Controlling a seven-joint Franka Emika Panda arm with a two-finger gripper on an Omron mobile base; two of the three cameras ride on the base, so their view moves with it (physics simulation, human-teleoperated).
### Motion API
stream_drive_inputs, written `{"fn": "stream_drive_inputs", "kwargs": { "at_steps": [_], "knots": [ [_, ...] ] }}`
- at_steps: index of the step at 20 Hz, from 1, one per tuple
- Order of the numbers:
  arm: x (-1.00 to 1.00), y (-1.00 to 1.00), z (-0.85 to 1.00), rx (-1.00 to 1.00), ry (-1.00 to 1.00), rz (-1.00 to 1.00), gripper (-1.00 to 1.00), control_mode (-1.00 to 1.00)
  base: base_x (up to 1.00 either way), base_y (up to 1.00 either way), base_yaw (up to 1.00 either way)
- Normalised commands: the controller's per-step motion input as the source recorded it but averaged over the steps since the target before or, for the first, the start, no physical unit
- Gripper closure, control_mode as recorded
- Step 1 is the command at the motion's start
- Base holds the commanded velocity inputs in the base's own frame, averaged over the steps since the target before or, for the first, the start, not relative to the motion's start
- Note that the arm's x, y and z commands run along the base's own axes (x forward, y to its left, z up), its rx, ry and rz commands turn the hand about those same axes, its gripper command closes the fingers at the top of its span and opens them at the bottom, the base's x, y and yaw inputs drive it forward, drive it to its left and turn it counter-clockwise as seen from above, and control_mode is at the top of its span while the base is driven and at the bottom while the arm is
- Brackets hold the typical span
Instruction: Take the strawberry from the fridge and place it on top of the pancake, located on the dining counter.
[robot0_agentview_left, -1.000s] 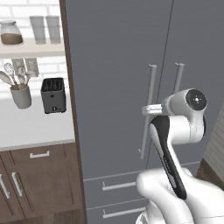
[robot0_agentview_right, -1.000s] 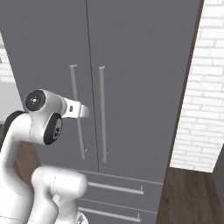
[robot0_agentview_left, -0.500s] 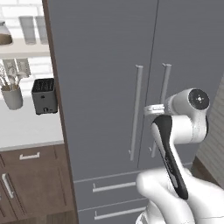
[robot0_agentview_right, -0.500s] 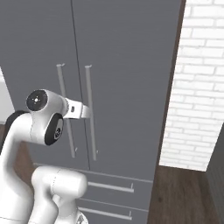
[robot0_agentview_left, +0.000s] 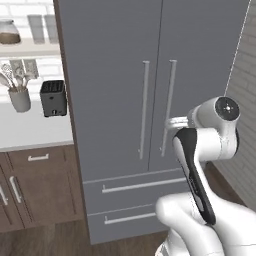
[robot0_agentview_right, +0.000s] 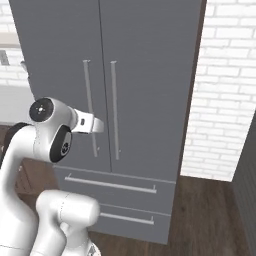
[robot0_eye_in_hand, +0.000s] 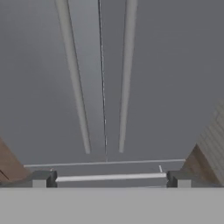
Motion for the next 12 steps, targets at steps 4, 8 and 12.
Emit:
{"fn": "stream_drive_inputs", "kwargs": {
  "at_steps": [4,8,12],
  "knots": [
    [0.00,0.00,0.00,0.00,0.00,0.00,-1.00,1.00,-0.10,0.03,0.00],
    [0.32,0.00,0.00,0.00,0.01,0.00,-1.00,-1.00,0.13,0.00,0.00],
    [0.81,-0.26,-0.01,0.00,0.03,0.00,-1.00,-1.00,0.00,0.00,0.00]
  ]
}}
